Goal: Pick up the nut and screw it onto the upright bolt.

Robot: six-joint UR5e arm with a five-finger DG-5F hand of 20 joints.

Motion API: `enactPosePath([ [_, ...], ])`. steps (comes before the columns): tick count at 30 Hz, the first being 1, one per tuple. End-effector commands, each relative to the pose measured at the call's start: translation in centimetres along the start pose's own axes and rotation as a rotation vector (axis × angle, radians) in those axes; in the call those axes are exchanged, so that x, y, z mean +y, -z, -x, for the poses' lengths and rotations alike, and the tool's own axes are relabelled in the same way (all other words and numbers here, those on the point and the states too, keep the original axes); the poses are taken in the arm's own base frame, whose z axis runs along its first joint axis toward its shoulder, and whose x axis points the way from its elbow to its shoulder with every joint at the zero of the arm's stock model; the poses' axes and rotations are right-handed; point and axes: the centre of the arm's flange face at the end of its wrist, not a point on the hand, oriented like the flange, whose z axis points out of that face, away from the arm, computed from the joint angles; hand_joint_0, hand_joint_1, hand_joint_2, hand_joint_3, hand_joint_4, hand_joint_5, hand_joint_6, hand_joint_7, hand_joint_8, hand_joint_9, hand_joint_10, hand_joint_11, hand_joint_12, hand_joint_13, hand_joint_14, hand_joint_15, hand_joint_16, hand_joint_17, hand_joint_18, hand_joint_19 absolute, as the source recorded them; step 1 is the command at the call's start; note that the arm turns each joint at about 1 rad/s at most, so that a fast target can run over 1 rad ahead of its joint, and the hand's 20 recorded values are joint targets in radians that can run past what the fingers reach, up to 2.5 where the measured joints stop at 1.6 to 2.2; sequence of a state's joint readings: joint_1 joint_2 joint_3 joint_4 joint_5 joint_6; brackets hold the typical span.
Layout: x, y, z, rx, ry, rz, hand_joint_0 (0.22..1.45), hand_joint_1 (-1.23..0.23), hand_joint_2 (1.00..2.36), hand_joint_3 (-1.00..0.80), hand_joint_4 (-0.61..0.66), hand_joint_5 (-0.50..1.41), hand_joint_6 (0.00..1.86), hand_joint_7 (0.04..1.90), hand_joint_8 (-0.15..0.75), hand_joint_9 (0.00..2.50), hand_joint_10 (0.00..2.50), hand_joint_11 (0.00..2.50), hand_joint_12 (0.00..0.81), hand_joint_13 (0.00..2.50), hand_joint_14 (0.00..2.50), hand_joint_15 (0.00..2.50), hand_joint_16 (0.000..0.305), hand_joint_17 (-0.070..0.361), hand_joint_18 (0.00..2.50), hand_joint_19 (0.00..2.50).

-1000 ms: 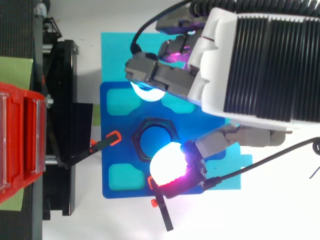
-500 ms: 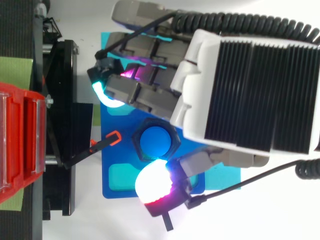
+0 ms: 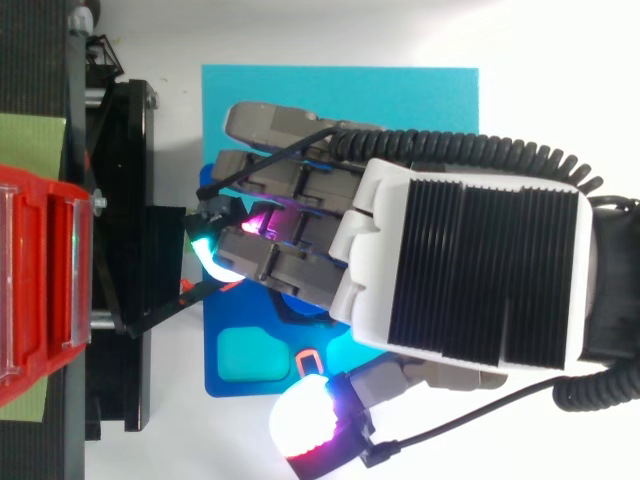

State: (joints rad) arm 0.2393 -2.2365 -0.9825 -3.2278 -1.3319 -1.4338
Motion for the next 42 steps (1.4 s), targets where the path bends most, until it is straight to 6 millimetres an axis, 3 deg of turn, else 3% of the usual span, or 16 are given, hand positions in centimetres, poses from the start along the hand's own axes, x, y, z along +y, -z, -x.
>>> enactPosePath([
  [1, 0.1, 0.0, -0.1, 0.002, 0.0, 0.001, 0.45, -0.25, 1.0, -0.5, 0.31, -0.07, 0.5, 0.91, 0.226, 0.63, 0.0, 0.0, 0.291, 0.37, 0.0, 0.0, 0.03, 0.066, 0.0, 0.0],
  [12, -0.6, 0.2, -0.2, 0.024, 0.003, -0.004, 0.46, -0.26, 1.0, -0.5, 0.39, -0.05, 0.5, 1.11, 0.238, 0.66, 0.0, 0.0, 0.29, 0.43, 0.0, 0.0, 0.028, 0.064, 0.0, 0.0],
  [24, -1.1, 0.4, -0.3, 0.038, 0.005, -0.004, 0.48, -0.3, 1.0, -0.5, 0.23, -0.02, 0.5, 1.37, 0.263, 0.84, 0.0, 0.0, 0.264, 0.62, 0.0, 0.0, 0.023, 0.052, 0.2, 0.0],
  [28, -1.6, 0.4, -0.3, 0.043, 0.005, -0.008, 0.49, -0.33, 1.0, -0.5, 0.17, 0.0, 0.5, 1.53, 0.276, 1.0, 0.0, 0.0, 0.231, 0.77, 0.0, 0.0, 0.02, 0.045, 0.43, 0.0],
  [34, -2.2, 0.5, -0.4, 0.056, 0.008, -0.014, 0.51, -0.34, 1.0, -0.5, 0.1, -0.01, 0.66, 1.3, 0.282, 1.2, 0.0, 0.0, 0.197, 0.93, 0.0, 0.0, 0.016, 0.036, 0.68, 0.02],
  [42, -2.9, 0.6, 0.5, 0.053, 0.022, -0.005, 0.52, -0.34, 1.0, -0.5, 0.06, 0.01, 0.72, 1.23, 0.289, 1.44, 0.0, 0.0, 0.149, 1.13, 0.0, 0.0, 0.013, 0.029, 0.91, 0.16],
])
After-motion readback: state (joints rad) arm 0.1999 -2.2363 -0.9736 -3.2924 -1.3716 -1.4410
